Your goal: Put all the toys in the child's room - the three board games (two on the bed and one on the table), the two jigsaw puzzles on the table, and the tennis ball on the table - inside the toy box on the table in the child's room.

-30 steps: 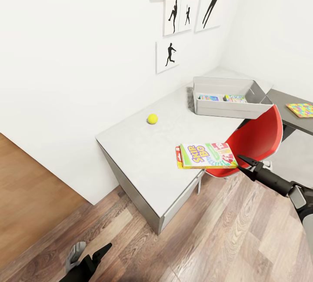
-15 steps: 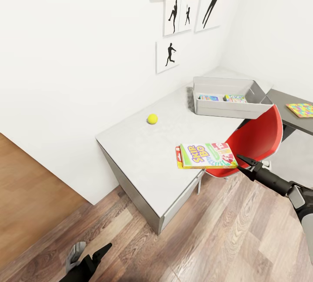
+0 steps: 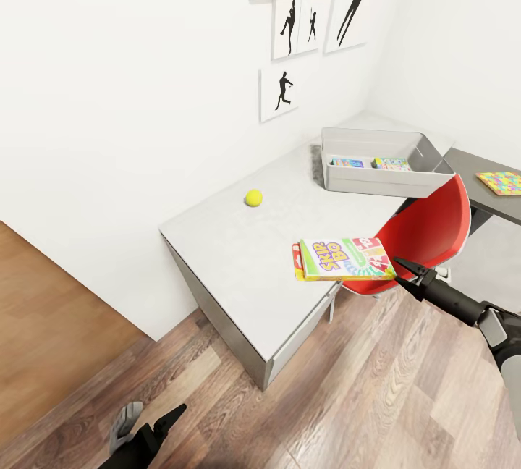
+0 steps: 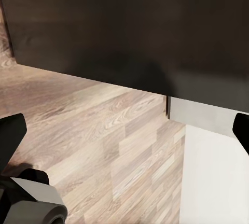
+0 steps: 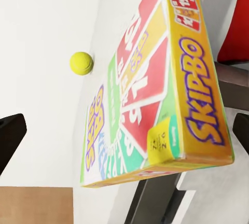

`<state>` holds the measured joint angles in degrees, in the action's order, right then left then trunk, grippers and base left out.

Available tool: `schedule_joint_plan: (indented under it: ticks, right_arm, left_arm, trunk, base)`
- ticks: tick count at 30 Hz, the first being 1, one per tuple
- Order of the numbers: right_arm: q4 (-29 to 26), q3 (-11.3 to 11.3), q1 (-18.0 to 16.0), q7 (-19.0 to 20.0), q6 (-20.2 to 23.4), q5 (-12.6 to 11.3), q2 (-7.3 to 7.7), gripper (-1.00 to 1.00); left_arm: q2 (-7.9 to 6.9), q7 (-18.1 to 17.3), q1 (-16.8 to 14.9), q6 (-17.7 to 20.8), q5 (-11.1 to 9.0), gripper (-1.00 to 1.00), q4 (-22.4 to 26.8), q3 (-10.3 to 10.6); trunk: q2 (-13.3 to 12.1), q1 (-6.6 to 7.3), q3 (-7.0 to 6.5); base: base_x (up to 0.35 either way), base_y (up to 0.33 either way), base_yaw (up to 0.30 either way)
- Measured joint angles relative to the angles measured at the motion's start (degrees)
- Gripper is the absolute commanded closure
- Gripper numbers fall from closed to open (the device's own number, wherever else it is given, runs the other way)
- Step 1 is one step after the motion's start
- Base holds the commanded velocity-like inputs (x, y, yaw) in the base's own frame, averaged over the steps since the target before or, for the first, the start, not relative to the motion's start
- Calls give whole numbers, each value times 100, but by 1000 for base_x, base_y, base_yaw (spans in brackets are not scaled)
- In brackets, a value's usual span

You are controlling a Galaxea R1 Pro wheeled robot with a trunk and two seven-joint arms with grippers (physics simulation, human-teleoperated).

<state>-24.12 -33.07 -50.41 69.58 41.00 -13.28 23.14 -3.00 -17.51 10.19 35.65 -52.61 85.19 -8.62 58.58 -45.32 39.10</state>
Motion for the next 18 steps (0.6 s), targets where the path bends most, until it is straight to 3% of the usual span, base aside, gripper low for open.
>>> schedule_joint_plan:
  ticks: [18]
  right_arm:
    - [6, 5, 0, -5, -4, 0, -18, -100]
  left_arm:
    - [0, -3, 0, 0, 0, -100, 2, 0]
  trunk:
    - [0, 0, 0]
  base:
    - [0, 0, 0]
